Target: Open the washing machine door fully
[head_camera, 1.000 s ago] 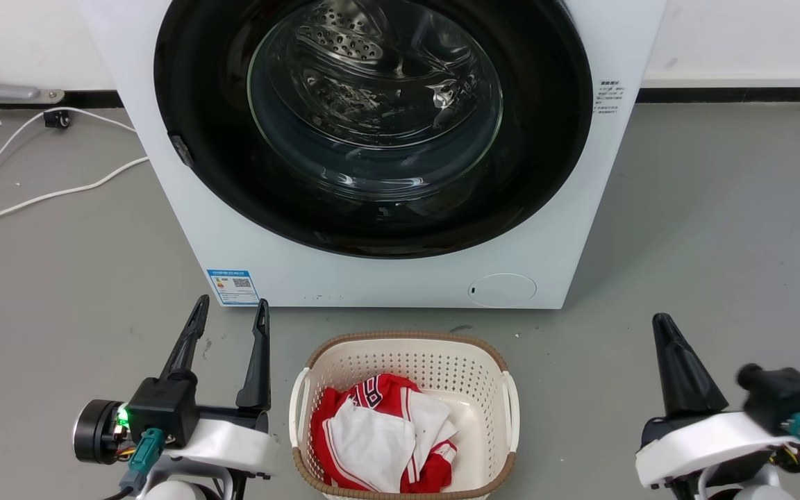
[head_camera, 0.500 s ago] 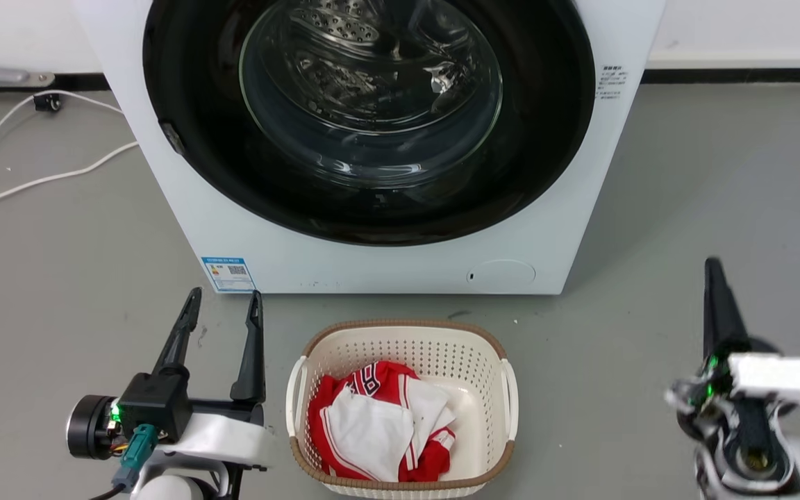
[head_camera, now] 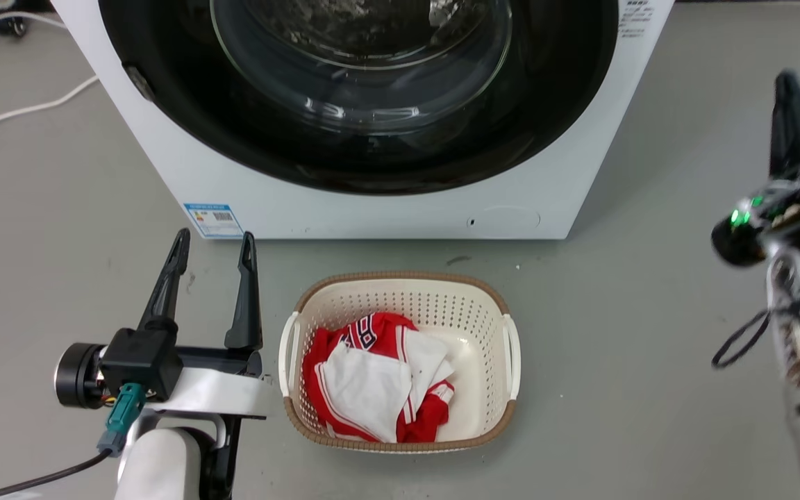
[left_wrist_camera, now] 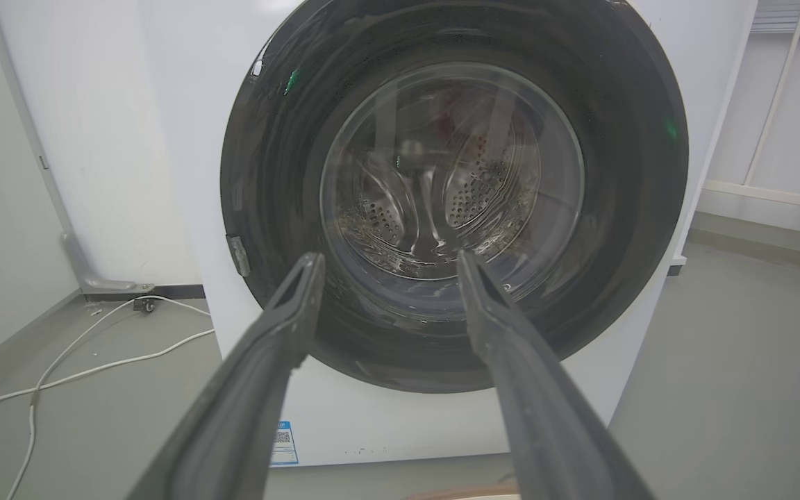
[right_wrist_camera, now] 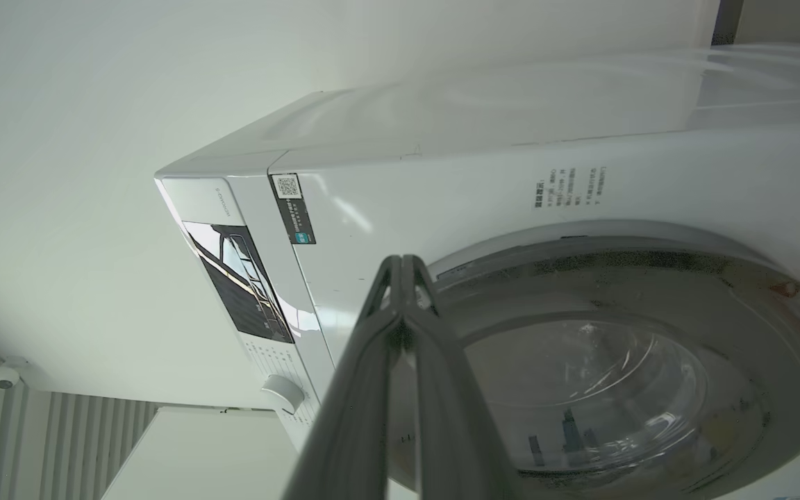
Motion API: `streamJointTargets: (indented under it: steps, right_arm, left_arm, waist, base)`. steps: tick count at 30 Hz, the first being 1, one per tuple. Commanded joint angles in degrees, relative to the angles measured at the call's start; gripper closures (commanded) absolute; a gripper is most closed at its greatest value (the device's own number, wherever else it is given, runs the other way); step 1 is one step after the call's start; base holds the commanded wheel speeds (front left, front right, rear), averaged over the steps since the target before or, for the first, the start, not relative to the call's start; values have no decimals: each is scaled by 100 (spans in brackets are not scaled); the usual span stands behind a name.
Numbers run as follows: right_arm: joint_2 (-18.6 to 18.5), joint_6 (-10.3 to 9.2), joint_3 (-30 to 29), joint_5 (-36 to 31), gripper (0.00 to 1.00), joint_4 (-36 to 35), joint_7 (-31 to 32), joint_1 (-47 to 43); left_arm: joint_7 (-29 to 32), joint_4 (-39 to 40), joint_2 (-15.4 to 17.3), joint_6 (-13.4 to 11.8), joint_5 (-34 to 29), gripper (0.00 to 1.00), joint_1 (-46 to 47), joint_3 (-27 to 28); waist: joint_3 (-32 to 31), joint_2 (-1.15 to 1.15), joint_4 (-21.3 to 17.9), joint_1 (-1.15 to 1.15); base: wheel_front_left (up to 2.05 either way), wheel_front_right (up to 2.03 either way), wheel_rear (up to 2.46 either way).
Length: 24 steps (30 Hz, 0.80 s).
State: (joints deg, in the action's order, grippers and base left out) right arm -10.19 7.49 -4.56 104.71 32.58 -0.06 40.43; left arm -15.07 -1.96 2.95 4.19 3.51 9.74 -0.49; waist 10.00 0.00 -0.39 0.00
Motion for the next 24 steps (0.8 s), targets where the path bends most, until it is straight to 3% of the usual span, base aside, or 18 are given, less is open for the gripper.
streamJointTargets:
  steps: [1,10,24]
  right_arm:
    - [-144,0,62,38,100,185,76,281]
    - [-687,0,890,-225,100,1635,716,2185]
    - [-675,0,1994,-937,100,3114,1707,4063]
  left_arm:
    - [-14,23,-5,-24,-27,0,91,-22]
    - [-14,178,-8,-28,-73,0,349,-61]
    - [-14,380,-8,-125,-66,0,819,-236]
  waist:
    - [136,0,46,0]
    - [645,0,108,0]
    - [1360,0,202,0]
  base:
    - [0,0,0]
    - [0,0,0]
    - [0,0,0]
